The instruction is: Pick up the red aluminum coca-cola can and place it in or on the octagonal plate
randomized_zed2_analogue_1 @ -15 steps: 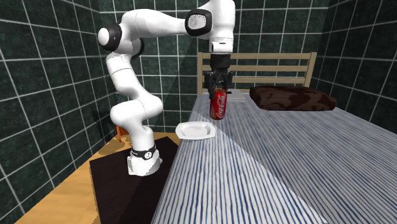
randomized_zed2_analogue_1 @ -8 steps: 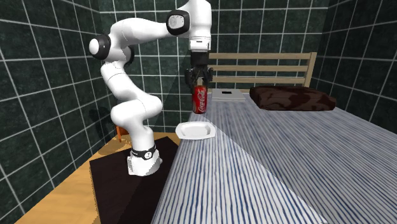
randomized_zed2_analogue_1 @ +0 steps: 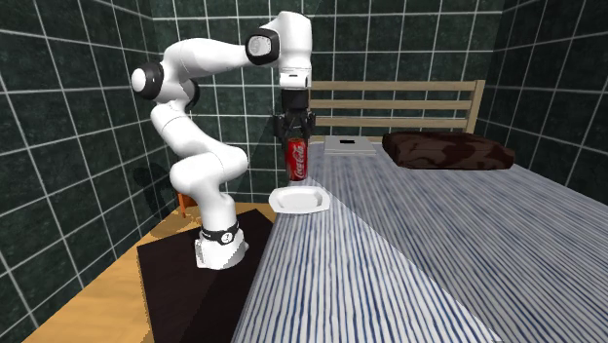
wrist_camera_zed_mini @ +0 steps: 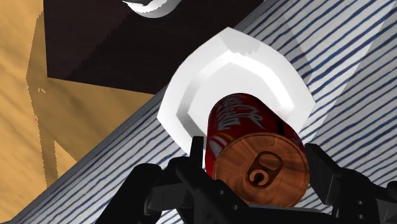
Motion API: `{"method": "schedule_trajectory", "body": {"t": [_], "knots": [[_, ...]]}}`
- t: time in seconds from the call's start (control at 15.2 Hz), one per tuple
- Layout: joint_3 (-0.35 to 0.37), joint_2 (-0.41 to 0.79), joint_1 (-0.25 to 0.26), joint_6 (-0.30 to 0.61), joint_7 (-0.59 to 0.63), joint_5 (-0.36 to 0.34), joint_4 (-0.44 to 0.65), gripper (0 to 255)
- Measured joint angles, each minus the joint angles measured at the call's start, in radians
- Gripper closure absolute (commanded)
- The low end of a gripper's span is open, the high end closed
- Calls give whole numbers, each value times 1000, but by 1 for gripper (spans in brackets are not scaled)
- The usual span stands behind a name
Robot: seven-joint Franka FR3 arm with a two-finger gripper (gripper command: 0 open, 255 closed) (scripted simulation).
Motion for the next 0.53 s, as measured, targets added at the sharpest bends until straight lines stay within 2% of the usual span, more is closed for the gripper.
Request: {"method": "schedule_trajectory", "body": {"t": [0.53], "knots": [[25,-33,14,86,-3,26,-119,255]]}}
